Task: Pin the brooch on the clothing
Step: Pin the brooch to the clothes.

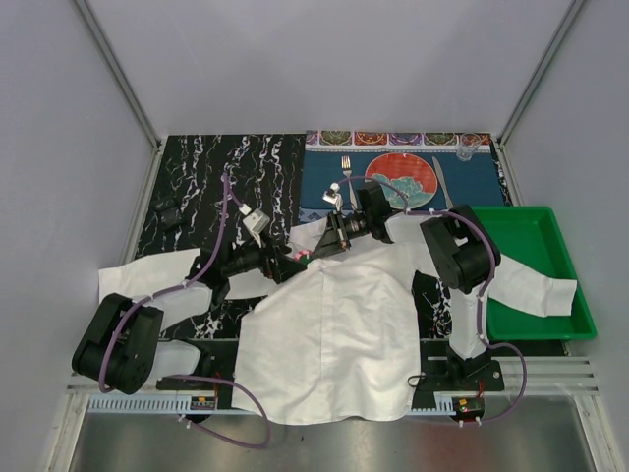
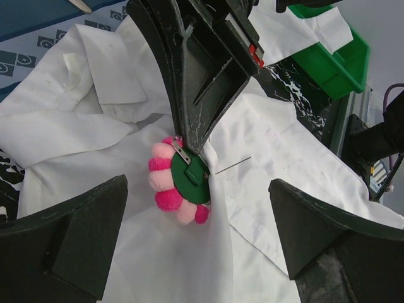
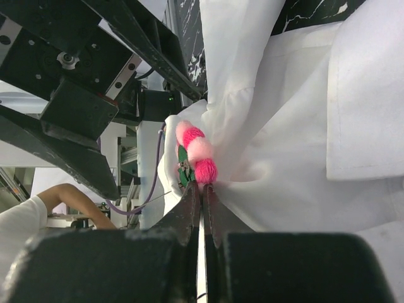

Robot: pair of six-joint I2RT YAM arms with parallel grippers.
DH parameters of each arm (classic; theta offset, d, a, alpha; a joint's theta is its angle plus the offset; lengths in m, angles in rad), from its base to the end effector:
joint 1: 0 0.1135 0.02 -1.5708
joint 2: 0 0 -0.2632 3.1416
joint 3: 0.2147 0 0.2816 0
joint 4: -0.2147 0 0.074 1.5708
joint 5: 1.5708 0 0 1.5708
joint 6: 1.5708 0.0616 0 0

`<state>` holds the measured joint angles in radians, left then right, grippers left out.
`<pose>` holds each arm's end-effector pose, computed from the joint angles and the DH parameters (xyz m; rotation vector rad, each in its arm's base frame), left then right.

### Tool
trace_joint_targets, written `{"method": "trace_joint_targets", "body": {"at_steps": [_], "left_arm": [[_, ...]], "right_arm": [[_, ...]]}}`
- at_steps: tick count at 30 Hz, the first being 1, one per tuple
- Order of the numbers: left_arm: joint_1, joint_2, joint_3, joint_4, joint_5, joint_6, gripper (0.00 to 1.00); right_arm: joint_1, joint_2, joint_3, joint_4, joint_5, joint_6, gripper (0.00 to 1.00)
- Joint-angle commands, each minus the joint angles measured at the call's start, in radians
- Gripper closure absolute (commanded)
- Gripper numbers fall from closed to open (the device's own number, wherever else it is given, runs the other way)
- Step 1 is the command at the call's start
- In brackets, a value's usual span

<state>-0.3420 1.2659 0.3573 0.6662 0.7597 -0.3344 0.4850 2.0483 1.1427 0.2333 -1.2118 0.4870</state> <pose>0.2426 -0.1314 0.1560 0.5738 1.8115 -1.1542 0.3560 0.2528 0.1083 -0.7393 2.2206 1.8598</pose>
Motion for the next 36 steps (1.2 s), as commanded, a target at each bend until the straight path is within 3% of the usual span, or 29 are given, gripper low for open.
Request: {"method": "trace_joint_targets", "body": {"at_steps": [1,15,26,36], "left_arm": [[-0.008,0.010,-0.008,0.141,0.027,-0.017,0.04],[-0.089,0.055,-0.049,0.168,-0.120,0.101,0.12],[-0.118,0.113,-0.043,0.300,-0.108,0.000,0.17],[-0.120,0.118,-0.052,0.349,-0.114,-0.080,0.32]], "right_arm": [[0.000,-0.069,0.022,-0.014,0.000,-0.022,1.00],[0.000,-0.086,0.011,0.005,-0.009,0.004,1.00],[0.001,-0.097,0.002,0.012,-0.009,0.010,1.00],[0.001,-0.102,-0.004,0.012,-0.012,0.001,1.00]]}}
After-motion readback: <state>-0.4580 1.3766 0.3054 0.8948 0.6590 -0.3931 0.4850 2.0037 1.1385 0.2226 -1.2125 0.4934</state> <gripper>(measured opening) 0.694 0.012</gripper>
